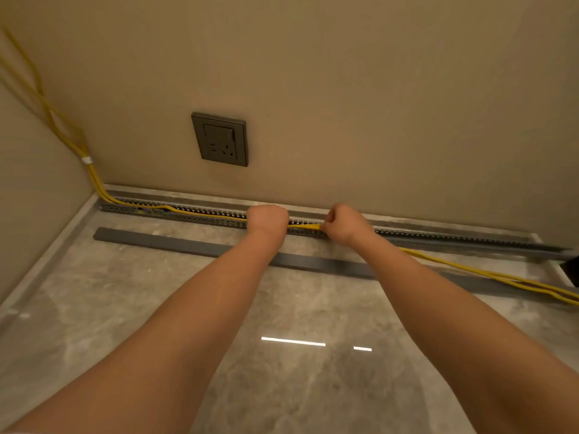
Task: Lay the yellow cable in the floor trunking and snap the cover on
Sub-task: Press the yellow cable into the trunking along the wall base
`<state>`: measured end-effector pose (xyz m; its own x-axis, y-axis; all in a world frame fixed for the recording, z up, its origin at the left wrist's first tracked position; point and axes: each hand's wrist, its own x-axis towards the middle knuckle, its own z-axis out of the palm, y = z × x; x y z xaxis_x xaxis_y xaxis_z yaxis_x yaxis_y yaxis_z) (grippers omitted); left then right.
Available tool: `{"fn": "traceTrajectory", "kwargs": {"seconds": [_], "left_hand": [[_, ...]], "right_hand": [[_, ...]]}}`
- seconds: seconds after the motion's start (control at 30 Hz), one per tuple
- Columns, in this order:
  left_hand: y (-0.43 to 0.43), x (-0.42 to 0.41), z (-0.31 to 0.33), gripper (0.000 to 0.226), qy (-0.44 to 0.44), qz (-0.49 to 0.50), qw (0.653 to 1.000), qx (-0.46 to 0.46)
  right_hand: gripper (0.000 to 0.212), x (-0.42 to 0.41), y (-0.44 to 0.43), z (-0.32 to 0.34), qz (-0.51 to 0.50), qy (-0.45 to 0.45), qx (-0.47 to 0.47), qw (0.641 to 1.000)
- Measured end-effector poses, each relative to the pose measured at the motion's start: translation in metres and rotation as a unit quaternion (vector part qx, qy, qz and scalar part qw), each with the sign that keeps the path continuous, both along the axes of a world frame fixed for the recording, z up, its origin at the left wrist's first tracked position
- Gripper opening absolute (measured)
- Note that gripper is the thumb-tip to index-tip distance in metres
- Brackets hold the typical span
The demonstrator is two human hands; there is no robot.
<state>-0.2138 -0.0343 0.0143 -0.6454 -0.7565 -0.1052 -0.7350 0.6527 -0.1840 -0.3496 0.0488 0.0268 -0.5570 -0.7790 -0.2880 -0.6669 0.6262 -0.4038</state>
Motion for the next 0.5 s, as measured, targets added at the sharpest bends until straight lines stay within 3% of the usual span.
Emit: {"fn": "traceTrajectory", "kwargs": {"seconds": [0.23,0.5], "left_hand": [[0.013,0.001,-0.007,0.023,0.026,0.014,0.999,-0.036],[0.038,-0.029,-0.018,0.025,0.154,-0.024,0.988,-0.004]], "right_hand": [[0.015,-0.011,-0.006,-0.004,0.054,0.101,-0.003,0.993],[0.015,-0.024,-0.01,-0.015,0.066,0.061,-0.014,0.996]]}}
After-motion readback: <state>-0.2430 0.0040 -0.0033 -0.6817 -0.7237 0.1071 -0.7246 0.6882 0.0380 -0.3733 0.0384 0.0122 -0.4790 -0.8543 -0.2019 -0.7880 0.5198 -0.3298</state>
